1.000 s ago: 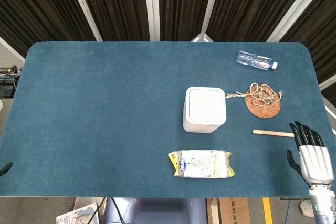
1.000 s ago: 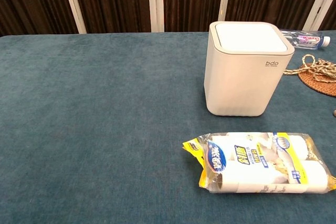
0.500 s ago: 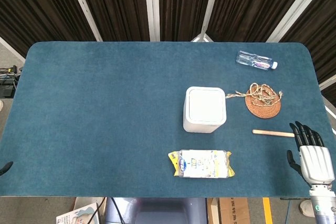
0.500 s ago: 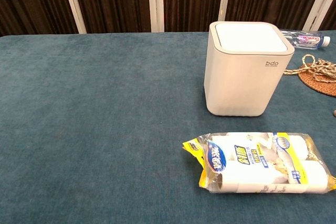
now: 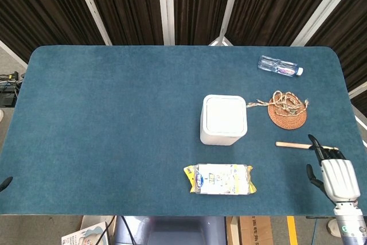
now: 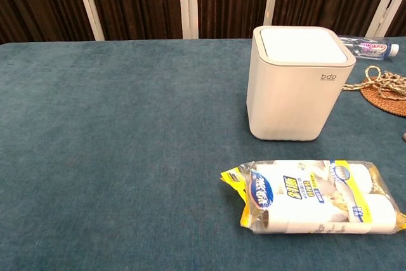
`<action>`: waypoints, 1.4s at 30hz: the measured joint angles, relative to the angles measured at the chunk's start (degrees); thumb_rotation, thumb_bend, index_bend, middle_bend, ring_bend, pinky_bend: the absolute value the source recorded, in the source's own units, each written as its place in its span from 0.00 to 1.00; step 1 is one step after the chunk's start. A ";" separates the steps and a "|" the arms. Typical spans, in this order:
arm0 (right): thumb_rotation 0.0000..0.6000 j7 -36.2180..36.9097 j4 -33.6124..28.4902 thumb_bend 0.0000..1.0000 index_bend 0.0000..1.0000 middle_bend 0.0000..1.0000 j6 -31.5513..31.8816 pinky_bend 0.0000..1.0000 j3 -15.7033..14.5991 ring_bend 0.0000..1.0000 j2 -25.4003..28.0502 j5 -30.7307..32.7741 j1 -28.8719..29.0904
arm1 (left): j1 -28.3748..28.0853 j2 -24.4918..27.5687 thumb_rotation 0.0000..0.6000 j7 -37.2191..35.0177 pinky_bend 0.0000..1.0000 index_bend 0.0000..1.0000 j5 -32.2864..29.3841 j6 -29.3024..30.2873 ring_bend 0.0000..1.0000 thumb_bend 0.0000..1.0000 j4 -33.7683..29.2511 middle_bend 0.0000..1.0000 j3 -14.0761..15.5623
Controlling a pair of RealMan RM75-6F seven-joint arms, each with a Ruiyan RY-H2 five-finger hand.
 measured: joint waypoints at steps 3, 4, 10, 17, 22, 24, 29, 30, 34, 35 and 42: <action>1.00 0.37 -1.21 0.65 0.08 0.79 -0.54 0.78 0.50 0.84 1.28 -1.17 1.48 | -0.16 -0.03 1.00 0.35 0.00 0.18 -0.07 -0.38 0.00 0.16 -0.15 0.05 0.02; 1.00 0.10 -1.90 0.69 0.08 0.81 -1.00 0.80 0.84 0.86 1.82 -1.46 2.15 | -0.20 -0.03 1.00 0.48 0.00 0.18 -0.06 -0.46 0.00 0.16 -0.22 0.05 0.04; 1.00 -4.01 -7.08 0.78 0.08 0.84 -5.37 0.82 2.29 0.87 4.50 -2.10 5.80 | -0.09 -0.07 1.00 0.65 0.00 0.18 0.04 -0.21 0.00 0.16 -0.36 0.05 0.07; 1.00 -9.25 -14.90 0.82 0.08 0.84 -15.39 0.82 2.89 0.88 8.42 -0.30 10.77 | -0.20 -0.07 1.00 0.60 0.00 0.18 -0.09 -0.45 0.00 0.16 -0.30 0.05 0.01; 1.00 -13.99 -20.12 0.82 0.08 0.84 -21.75 0.82 3.99 0.88 10.48 4.54 14.84 | -0.22 -0.02 1.00 0.44 0.00 0.18 -0.43 -0.53 0.00 0.16 -0.29 0.05 -0.13; 1.00 -15.25 -21.21 0.82 0.08 0.84 -23.17 0.82 4.33 0.88 10.70 6.22 16.03 | -0.21 -0.02 1.00 0.41 0.00 0.18 -0.39 -0.51 0.00 0.16 -0.29 0.05 -0.12; 1.00 -19.27 -23.37 0.82 0.08 0.84 -26.31 0.82 4.79 0.88 10.77 10.08 18.29 | -0.18 -0.04 1.00 0.47 0.00 0.18 -0.33 -0.45 0.00 0.16 -0.30 0.05 -0.10; 1.00 -19.80 -23.66 0.82 0.08 0.84 -26.81 0.82 4.84 0.88 10.71 10.73 18.70 | -0.19 -0.05 1.00 0.47 0.00 0.18 -0.34 -0.46 0.00 0.16 -0.30 0.05 -0.11; 1.00 -22.09 -24.45 0.82 0.08 0.84 -28.46 0.82 5.00 0.88 10.17 13.64 20.38 | -0.20 -0.07 1.00 0.51 0.00 0.18 -0.40 -0.49 0.00 0.16 -0.30 0.05 -0.13; 1.00 -22.45 -24.51 0.82 0.08 0.84 -28.70 0.82 5.01 0.88 10.01 14.12 20.68 | -0.20 -0.07 1.00 0.49 0.00 0.18 -0.40 -0.48 0.00 0.16 -0.30 0.05 -0.13; 1.00 -25.17 -24.60 0.82 0.08 0.84 -29.41 0.82 5.09 0.88 8.54 17.75 22.45 | -0.18 -0.05 1.00 0.34 0.00 0.18 -0.45 -0.42 0.00 0.16 -0.27 0.05 -0.19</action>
